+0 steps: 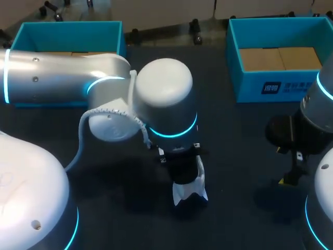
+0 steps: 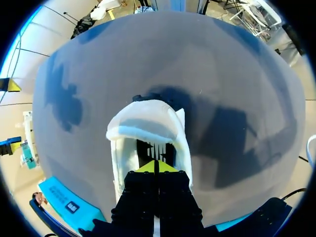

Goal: Take the shoe out of the shoebox, open the shoe tongue, remove and reinsert the insole, then place the shoe into the shoebox

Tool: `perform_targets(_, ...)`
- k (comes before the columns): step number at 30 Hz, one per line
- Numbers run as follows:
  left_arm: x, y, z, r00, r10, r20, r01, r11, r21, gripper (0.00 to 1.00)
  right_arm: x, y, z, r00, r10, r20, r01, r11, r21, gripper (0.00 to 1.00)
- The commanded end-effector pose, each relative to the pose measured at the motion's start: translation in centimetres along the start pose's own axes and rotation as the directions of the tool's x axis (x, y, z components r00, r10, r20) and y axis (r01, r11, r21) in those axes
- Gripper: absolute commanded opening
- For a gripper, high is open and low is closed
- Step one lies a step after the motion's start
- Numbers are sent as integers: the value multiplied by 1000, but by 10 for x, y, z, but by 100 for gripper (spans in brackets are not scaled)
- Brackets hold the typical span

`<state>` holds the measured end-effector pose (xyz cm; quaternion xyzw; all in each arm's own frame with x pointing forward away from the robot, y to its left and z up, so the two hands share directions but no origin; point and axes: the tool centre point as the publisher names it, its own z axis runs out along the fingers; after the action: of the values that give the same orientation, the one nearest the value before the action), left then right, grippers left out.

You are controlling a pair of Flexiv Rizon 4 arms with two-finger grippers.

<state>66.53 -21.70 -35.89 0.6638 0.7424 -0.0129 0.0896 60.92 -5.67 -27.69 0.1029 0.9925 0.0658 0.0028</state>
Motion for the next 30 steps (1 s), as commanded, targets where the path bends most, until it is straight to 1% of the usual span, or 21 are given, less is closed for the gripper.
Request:
perform_targets(1, -1, -4, 0, 1000, -12, 3, 12, 999, -31, 0, 2, -1, 1, 1000, 0, 3, 0, 1000, -1, 100)
perform_targets(2, -2, -3, 1, 1000, -13, 1, 13, 999, -32, 4, 2, -1, 1, 1000, 0, 3, 0, 1000, -1, 100)
perform_targets(4, -4, 1, 3, 1000, -23, -5, 23, 999, -41, 1, 2, -1, 1, 1000, 0, 3, 0, 1000, -1, 100)
perform_targets(5, -6, 2, 5, 1000, -26, -8, 26, 999, -39, 2, 2, -1, 1, 1000, 0, 3, 0, 1000, -1, 100)
perform_targets(7, -9, 4, 7, 999, -29, -15, 28, 998, -50, 7, 2, -1, 1, 1000, 0, 3, 0, 1000, -1, 100)
perform_targets(8, -11, 5, 8, 999, -33, -18, 32, 998, -54, 6, 2, -1, 1, 1000, 0, 3, 0, 1000, -1, 100)
perform_targets(10, -14, 8, 10, 999, -40, -28, 38, 997, -66, 9, 2, -1, 1, 1000, 0, 3, 0, 1000, -1, 100)
perform_targets(12, -17, 12, 13, 998, -44, -42, 41, 997, -70, 16, 2, -1, 1, 1000, 0, 3, 0, 1000, -1, 100)
perform_targets(14, -17, 14, 14, 998, -45, -52, 41, 997, -71, 16, 2, -1, 1, 1000, 0, 3, 0, 1000, -1, 100)
perform_targets(16, -16, 14, 14, 997, -45, -62, 40, 996, -74, 18, 2, -1, 1, 1000, 0, 3, 0, 1000, -1, 100)
perform_targets(17, -14, 13, 14, 997, -44, -63, 39, 996, -75, 22, 2, -1, 1, 1000, 0, 3, 0, 1000, -1, 100)
perform_targets(18, -13, 12, 13, 997, -42, -64, 38, 996, -75, 32, 2, -1, 1, 1000, 0, 3, 0, 1000, -1, 100)
perform_targets(19, -9, 10, 12, 997, -42, -66, 37, 997, -75, 35, 2, -1, 1, 1000, 0, 3, 0, 1000, -1, 100)
perform_targets(21, -6, 8, 11, 996, -46, -72, 40, 996, -74, 49, 2, -1, 1, 1000, 0, 3, 0, 1000, -1, 100)
perform_targets(22, -7, 9, 12, 996, -51, -74, 45, 996, -76, 69, 2, -1, 1, 1000, 0, 3, 0, 1000, -1, 100)
perform_targets(23, -7, 9, 12, 996, -53, -74, 47, 996, -79, 79, 2, -1, 1, 1000, 0, 3, 0, 1000, -1, 100)
perform_targets(25, -7, 11, 12, 995, -63, -76, 57, 995, -82, 85, 2, -1, 1, 1000, 0, 3, 0, 1000, -1, 100)
perform_targets(28, -6, 14, 11, 994, -75, -75, 68, 994, -86, 90, 2, -1, 1, 1000, 0, 3, 0, 1000, -1, 100)
perform_targets(30, -5, 16, 10, 994, -78, -74, 72, 994, -86, 97, 2, -1, 1, 1000, 0, 3, 0, 1000, -1, 100)
